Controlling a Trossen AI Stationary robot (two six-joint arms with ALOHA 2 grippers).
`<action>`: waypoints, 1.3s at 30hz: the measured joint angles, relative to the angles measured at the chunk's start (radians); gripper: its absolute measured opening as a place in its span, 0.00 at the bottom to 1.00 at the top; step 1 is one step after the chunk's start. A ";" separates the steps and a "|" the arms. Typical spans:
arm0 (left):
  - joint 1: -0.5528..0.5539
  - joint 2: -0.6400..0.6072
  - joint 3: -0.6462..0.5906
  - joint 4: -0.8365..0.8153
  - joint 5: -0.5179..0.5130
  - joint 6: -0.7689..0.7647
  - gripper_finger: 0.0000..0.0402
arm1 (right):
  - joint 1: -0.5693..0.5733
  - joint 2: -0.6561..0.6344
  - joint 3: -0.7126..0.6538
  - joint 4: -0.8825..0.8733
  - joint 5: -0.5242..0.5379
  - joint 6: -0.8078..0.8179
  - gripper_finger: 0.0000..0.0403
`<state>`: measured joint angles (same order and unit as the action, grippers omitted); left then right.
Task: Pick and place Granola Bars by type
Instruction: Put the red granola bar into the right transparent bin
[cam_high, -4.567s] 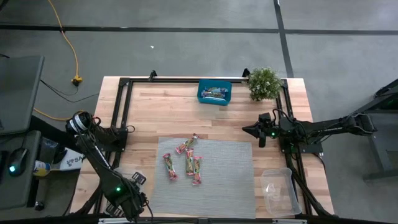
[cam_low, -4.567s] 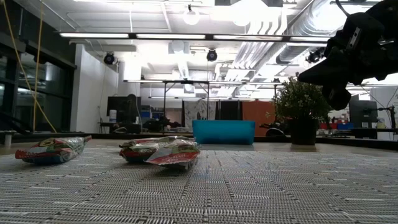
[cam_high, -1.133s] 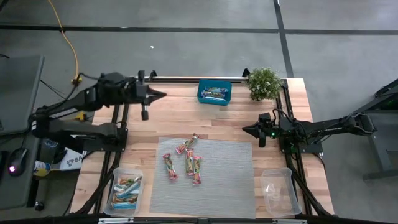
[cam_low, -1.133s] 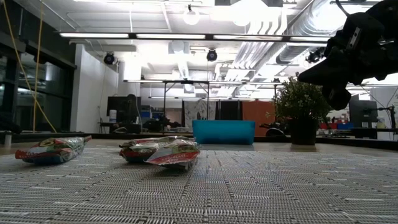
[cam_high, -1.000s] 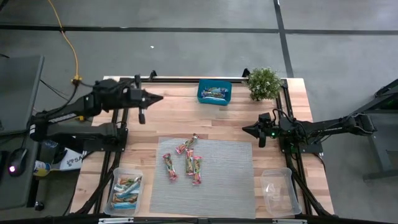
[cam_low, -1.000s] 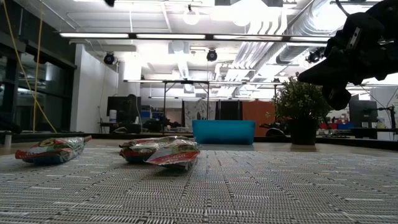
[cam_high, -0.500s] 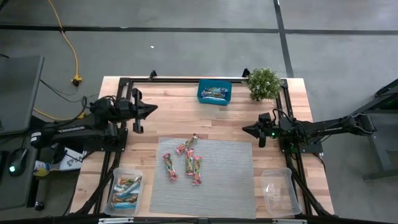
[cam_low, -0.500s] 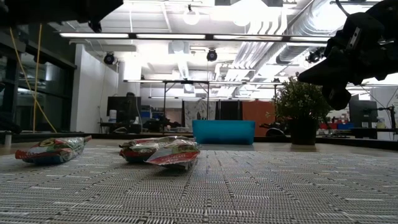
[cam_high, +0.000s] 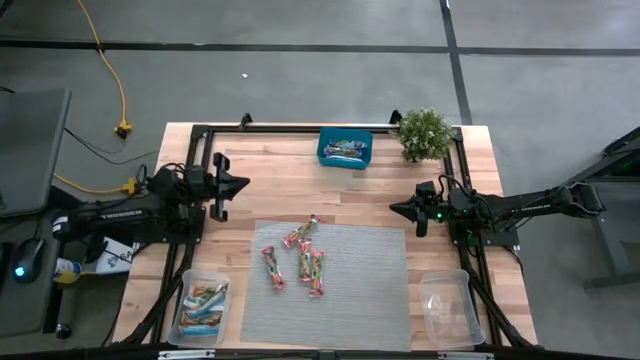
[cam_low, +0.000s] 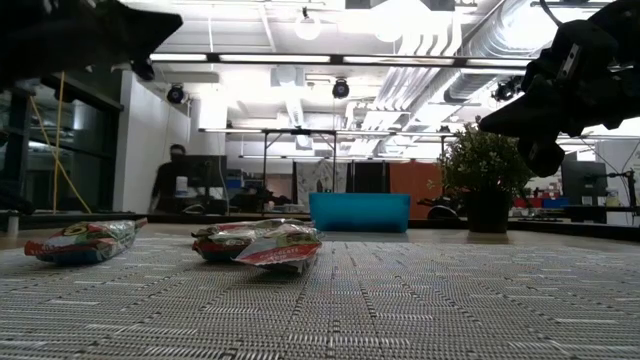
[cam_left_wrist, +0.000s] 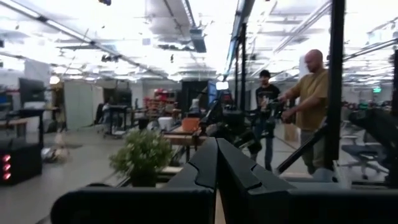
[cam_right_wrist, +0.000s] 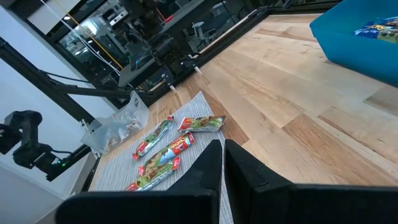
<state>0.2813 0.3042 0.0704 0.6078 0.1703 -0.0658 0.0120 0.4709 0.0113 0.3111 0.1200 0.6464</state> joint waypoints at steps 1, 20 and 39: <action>0.000 -0.012 -0.001 -0.019 -0.009 0.000 0.00 | 0.000 0.000 0.000 0.000 0.000 0.000 0.00; 0.000 -0.301 -0.002 -0.415 -0.094 0.037 0.00 | 0.000 0.000 0.000 0.000 0.000 0.000 0.00; 0.000 -0.298 -0.002 -0.630 -0.237 0.114 0.00 | 0.000 0.000 0.000 0.000 0.000 0.000 0.00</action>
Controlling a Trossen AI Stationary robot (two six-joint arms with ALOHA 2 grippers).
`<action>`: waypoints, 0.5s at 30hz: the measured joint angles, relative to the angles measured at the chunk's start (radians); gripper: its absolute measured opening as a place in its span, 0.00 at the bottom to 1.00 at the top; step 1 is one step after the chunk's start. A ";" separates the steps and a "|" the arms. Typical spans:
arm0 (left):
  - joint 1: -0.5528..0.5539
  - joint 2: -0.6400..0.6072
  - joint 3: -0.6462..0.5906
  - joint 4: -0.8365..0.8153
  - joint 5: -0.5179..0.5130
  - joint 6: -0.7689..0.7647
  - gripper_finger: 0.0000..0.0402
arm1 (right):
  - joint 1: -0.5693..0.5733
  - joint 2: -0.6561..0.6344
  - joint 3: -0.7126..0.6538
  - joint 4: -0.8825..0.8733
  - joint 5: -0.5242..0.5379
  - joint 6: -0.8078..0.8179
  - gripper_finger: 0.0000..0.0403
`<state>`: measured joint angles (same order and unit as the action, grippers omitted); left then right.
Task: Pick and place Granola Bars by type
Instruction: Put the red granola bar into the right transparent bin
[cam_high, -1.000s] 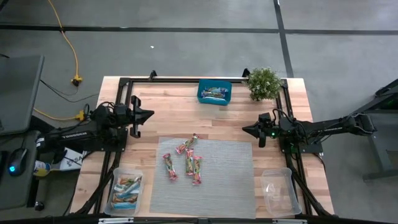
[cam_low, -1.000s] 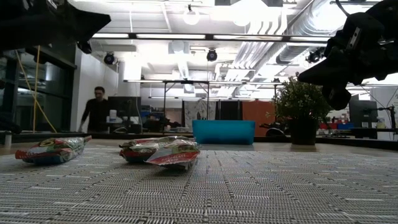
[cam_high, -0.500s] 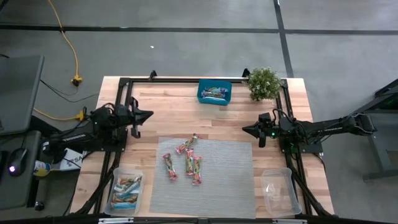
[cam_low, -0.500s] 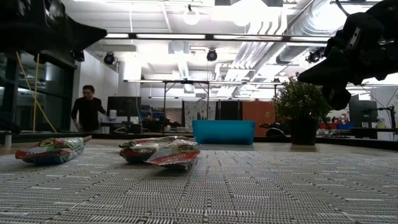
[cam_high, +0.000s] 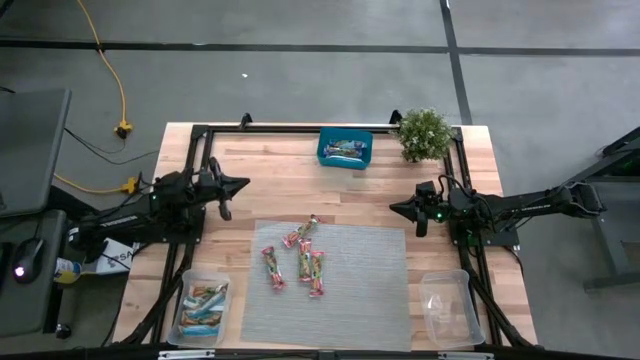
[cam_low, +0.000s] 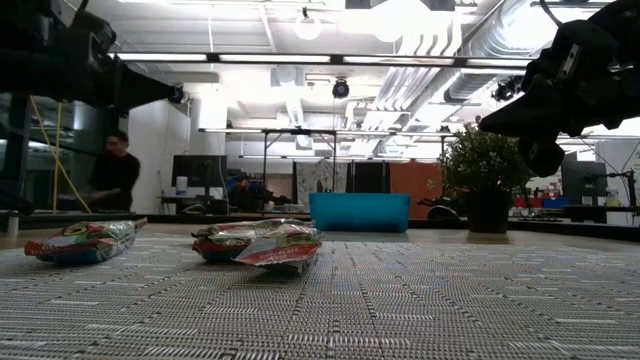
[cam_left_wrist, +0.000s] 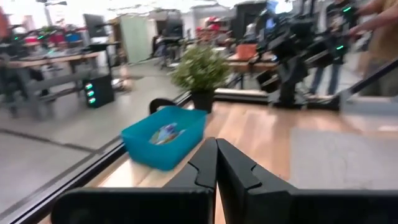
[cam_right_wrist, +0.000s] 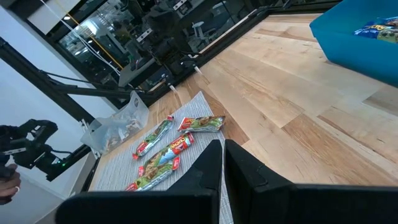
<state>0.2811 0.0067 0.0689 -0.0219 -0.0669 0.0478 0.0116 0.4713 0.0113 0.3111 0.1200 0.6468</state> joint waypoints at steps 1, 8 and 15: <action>0.000 0.000 0.000 -0.011 -0.021 0.000 0.00 | 0.000 0.000 0.000 0.000 0.000 0.000 0.00; 0.000 0.000 0.000 -0.067 -0.115 0.009 0.00 | 0.000 0.000 0.000 0.000 0.000 0.000 0.00; 0.000 0.000 -0.029 0.014 -0.186 0.004 0.00 | 0.000 0.000 0.000 0.000 0.000 0.000 0.00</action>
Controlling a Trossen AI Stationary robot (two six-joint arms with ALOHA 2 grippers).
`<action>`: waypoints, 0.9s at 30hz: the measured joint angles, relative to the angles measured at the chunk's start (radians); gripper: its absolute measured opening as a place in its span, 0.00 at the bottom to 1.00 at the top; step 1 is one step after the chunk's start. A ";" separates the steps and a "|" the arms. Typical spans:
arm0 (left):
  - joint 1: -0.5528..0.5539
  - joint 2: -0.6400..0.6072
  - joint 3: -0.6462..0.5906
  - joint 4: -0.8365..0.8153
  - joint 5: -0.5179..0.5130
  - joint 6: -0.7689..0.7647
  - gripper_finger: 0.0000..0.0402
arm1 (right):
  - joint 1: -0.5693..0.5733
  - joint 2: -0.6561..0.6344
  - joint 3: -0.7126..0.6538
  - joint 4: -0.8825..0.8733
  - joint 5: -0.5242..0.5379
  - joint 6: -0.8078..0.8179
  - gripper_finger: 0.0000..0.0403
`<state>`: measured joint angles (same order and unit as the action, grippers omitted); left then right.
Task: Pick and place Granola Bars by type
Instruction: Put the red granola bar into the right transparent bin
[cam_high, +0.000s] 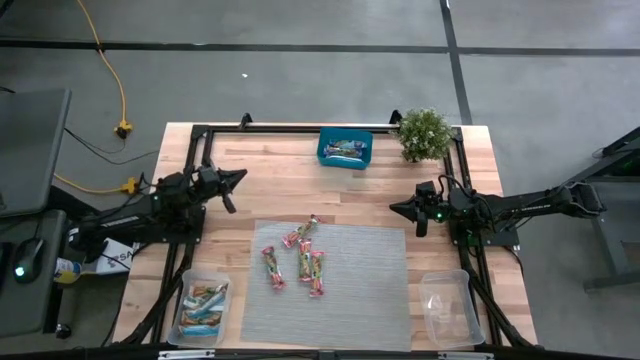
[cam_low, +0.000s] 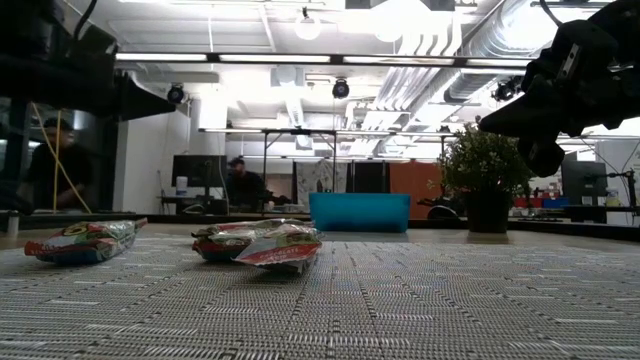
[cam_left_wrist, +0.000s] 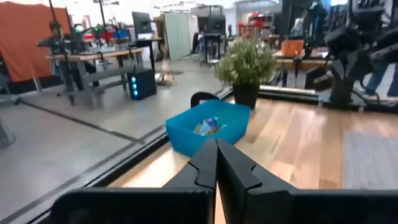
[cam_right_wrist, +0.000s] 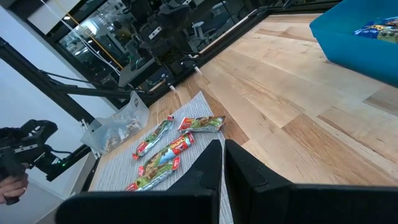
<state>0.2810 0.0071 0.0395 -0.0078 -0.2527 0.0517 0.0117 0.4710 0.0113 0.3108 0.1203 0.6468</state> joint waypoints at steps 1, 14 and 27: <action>0.000 0.003 -0.006 0.015 0.008 0.000 0.00 | 0.000 0.000 0.000 0.000 0.000 0.000 0.00; 0.000 0.038 -0.013 0.000 0.260 0.060 0.00 | 0.000 0.000 0.000 0.000 0.000 0.000 0.00; 0.000 0.038 -0.014 0.005 0.231 0.083 0.00 | 0.000 0.000 0.000 0.000 0.000 0.000 0.00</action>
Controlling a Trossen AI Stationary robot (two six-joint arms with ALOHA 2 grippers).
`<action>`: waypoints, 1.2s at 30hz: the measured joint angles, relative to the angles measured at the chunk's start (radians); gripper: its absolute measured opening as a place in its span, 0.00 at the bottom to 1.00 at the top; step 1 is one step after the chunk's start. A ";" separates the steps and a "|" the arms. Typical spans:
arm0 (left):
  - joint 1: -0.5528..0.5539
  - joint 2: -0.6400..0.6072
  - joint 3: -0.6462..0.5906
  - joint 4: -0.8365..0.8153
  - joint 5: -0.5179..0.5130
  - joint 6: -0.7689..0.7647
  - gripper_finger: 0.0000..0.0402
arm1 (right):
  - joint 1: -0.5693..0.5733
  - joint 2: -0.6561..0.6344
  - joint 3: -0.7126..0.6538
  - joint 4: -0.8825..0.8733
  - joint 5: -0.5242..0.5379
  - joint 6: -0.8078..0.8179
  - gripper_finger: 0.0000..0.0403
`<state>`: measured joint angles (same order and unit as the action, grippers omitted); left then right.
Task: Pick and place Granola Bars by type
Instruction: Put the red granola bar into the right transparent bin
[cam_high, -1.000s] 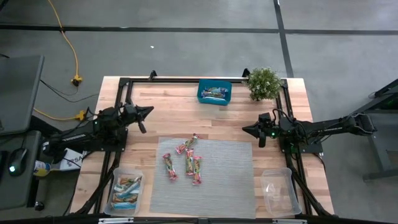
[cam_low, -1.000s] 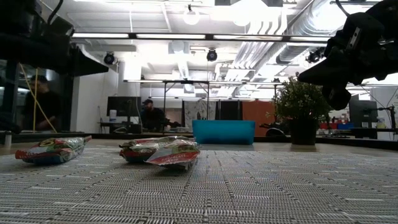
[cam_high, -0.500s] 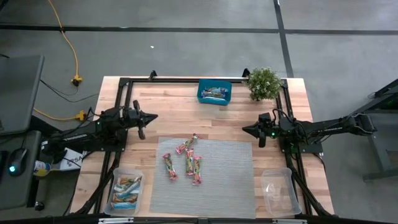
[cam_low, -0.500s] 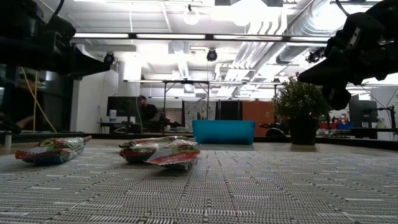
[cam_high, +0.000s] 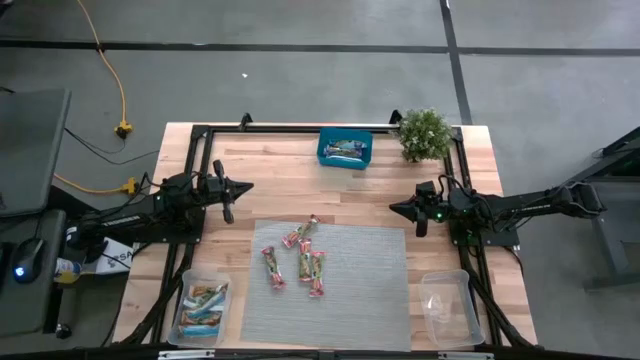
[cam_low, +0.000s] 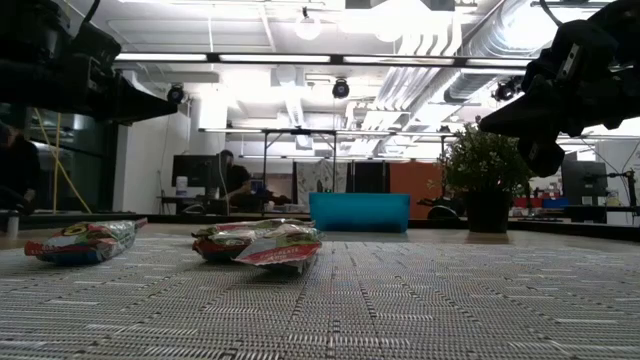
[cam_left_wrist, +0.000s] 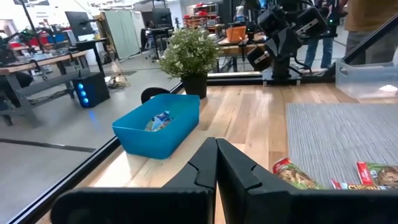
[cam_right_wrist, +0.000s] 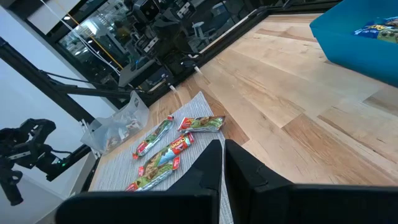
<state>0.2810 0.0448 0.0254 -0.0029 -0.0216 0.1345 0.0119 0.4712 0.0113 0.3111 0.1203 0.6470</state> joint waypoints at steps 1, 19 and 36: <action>0.000 0.000 0.000 0.000 -0.001 0.000 0.00 | 0.000 0.000 0.000 0.000 0.000 0.006 0.00; 0.000 0.000 0.000 0.001 -0.006 -0.001 0.00 | 0.000 0.000 0.014 0.073 -0.182 0.078 0.00; 0.000 0.000 0.000 0.001 -0.006 -0.002 0.00 | 0.000 0.253 0.720 -0.447 -0.176 -0.462 0.09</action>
<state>0.2810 0.0444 0.0250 -0.0017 -0.0273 0.1326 0.0120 0.7246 0.7315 -0.1362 -0.0559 0.1850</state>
